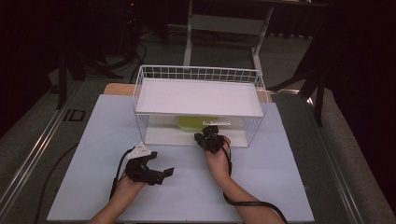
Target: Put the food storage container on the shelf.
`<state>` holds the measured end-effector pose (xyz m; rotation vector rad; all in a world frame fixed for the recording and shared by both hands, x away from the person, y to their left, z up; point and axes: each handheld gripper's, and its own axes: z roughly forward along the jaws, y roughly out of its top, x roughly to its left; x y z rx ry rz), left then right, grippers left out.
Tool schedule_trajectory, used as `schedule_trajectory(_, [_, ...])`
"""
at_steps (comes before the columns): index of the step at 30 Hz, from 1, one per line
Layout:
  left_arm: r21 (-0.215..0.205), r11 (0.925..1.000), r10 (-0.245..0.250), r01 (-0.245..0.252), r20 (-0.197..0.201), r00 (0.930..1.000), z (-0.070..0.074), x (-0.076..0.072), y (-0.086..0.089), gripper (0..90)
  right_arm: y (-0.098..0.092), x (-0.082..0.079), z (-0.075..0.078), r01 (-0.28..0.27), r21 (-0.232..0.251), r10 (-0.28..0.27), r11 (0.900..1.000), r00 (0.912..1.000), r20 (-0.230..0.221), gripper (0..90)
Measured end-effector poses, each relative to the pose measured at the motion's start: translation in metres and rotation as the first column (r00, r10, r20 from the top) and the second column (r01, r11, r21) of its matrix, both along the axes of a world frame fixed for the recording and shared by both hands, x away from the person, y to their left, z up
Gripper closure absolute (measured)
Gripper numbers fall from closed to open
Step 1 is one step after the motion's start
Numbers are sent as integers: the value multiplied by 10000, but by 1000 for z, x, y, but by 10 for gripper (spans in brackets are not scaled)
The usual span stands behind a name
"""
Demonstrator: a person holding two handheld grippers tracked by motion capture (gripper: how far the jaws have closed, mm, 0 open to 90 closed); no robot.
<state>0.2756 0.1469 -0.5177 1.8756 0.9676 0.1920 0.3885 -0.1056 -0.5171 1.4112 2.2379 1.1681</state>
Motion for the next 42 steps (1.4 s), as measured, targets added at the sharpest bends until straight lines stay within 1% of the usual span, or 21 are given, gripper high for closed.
schedule_trajectory(3, [-24, 10000, -6, 6, -12, 10000, 0, 0, -1, 23, -3, -5, 1, -138, 25, 138, 9999, 9999, -85, 853])
schedule_trajectory(5, [-109, 9999, -76, 76, 38, 10000, 1, 0, -1, 23, -4, -9, 2, -325, -119, 325, 9994, 9995, -25, 854])
schedule_trajectory(6, [-141, 9998, -109, 110, 62, 9999, 2, -1, -1, 24, -7, -16, 6, -446, -199, 447, 9988, 9990, 79, 853])
schedule_trajectory(8, [-50, 9998, -174, 174, 108, 9998, 4, -1, -2, 23, -8, -17, 7, -491, -208, 495, 9986, 9987, 157, 845])
schedule_trajectory(11, [1, 9997, -259, 259, 198, 9995, 8, -1, -3, 23, -13, -26, 16, -683, -40, 685, 9977, 9967, 433, 794])
schedule_trajectory(12, [59, 9995, -313, 312, 256, 9992, 11, -1, -4, 23, -16, -31, 20, -824, -45, 825, 9966, 9949, 586, 722])
schedule_trajectory(14, [62, 9994, -356, 355, 270, 9990, 12, -2, -5, 23, -17, -33, 22, -932, -69, 935, 9956, 9932, 698, 703])
schedule_trajectory(17, [-77, 9977, -671, 676, 472, 9966, 17, -2, -5, 23, -21, -40, 27, -1189, -3, 1185, 9929, 9890, 884, 629])
schedule_trajectory(18, [-49, 9964, -840, 845, 610, 9946, 19, -4, -5, 23, -23, -45, 30, -1342, 159, 1321, 9908, 9866, 960, 514])
schedule_trajectory(20, [-127, 9953, -951, 962, 666, 9932, 21, -4, -4, 23, -25, -50, 32, -1478, 134, 1452, 9889, 9820, 1210, 367])
schedule_trajectory(21, [-116, 9950, -983, 994, 719, 9926, 23, -5, -4, 23, -25, -52, 33, -1537, 191, 1501, 9879, 9805, 1265, 313])
schedule_trajectory(22, [-116, 9950, -983, 994, 719, 9926, 23, -5, -4, 23, -25, -52, 33, -1537, 191, 1501, 9879, 9805, 1265, 313])
schedule_trajectory(24, [-115, 9948, -1001, 1013, 771, 9920, 26, -6, -5, 23, -28, -56, 34, -1711, 379, 1641, 9845, 9760, 1433, 245])
schedule_trajectory(25, [-128, 9946, -1015, 1028, 770, 9919, 27, -6, -5, 23, -32, -59, 36, -1820, 881, 1684, 9793, 9754, 1423, 195])
schedule_trajectory(27, [-208, 9939, -1063, 1083, 807, 9911, 29, -7, -5, 23, -34, -60, 37, -1917, 1037, 1767, 9760, 9745, 1385, 194])
schedule_trajectory(29, [-414, 9915, -1191, 1235, 962, 9882, 31, -8, -4, 23, -37, -65, 38, -2219, 923, 2059, 9707, 9660, 1561, 137])
schedule_trajectory(31, [-634, 9884, -1305, 1377, 1069, 9857, 33, -9, -3, 23, -40, -68, 38, -2414, 972, 2227, 9656, 9598, 1711, 148])
schedule_trajectory(33, [-703, 9869, -1364, 1450, 1150, 9840, 33, -10, -3, 23, -43, -70, 38, -2617, 907, 2436, 9609, 9543, 1730, 148])
schedule_trajectory(34, [-798, 9849, -1433, 1538, 1233, 9820, 34, -11, -2, 23, -43, -70, 38, -2617, 907, 2436, 9609, 9543, 1730, 148])
schedule_trajectory(35, [-727, 9845, -1492, 1593, 1283, 9804, 35, -13, -2, 24, -45, -73, 37, -2837, 724, 2671, 9562, 9465, 1812, 149])
schedule_trajectory(42, [-708, 9823, -1620, 1733, 1425, 9765, 37, -20, -1, 23, -52, -84, 38, -3142, 629, 2978, 9473, 9356, 1897, 149])
